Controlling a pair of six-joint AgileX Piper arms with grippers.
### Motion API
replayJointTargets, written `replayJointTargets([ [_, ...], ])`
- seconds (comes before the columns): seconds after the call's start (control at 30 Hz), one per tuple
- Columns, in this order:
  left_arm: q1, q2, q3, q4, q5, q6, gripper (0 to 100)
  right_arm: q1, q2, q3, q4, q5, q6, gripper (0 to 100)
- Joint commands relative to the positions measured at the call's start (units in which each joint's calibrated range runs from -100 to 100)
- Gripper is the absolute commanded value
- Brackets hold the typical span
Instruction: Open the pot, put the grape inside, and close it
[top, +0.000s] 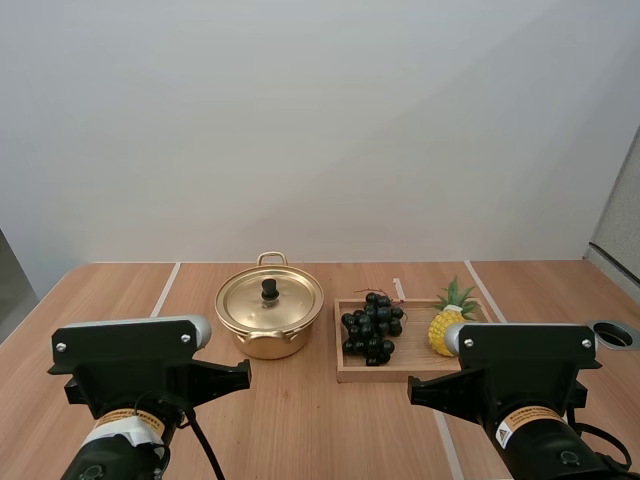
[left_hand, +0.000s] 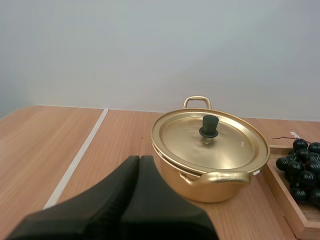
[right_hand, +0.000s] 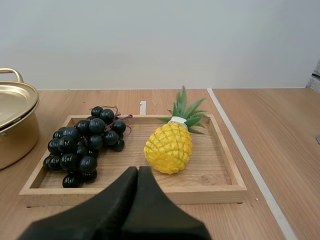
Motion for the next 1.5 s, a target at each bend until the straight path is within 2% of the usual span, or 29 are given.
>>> replayJointTargets([
  [0.0, -0.09, -0.4, 0.1, 0.0, -1.4, -0.6, 1, -0.2, -0.3, 0.2, -0.4, -0.2, 0.5, 0],
  [0.3, -0.09, -0.4, 0.0, 0.3, -4.4, 0.4, 1, -0.2, -0.3, 0.2, -0.4, -1.0, 0.5, 0],
  [0.87, -0.09, -0.4, -32.0, 0.6, -5.2, 5.0, 1, -0.2, -0.3, -36.7, -0.4, 3.0, 0.5, 0],
  [1.07, -0.09, -0.4, -44.1, 0.6, -2.9, 5.4, 1, -0.2, -0.3, -45.7, -0.4, 3.8, 0.5, 0],
  [1.3, -0.09, -0.4, -57.5, 0.6, 8.0, 5.4, 1, -0.2, -0.3, -54.2, -0.4, 14.1, 0.5, 0],
  [1.47, -0.09, -0.4, -62.2, 0.6, 13.2, 5.4, 1, -0.2, -0.3, -58.0, -0.4, 14.2, 0.5, 0],
])
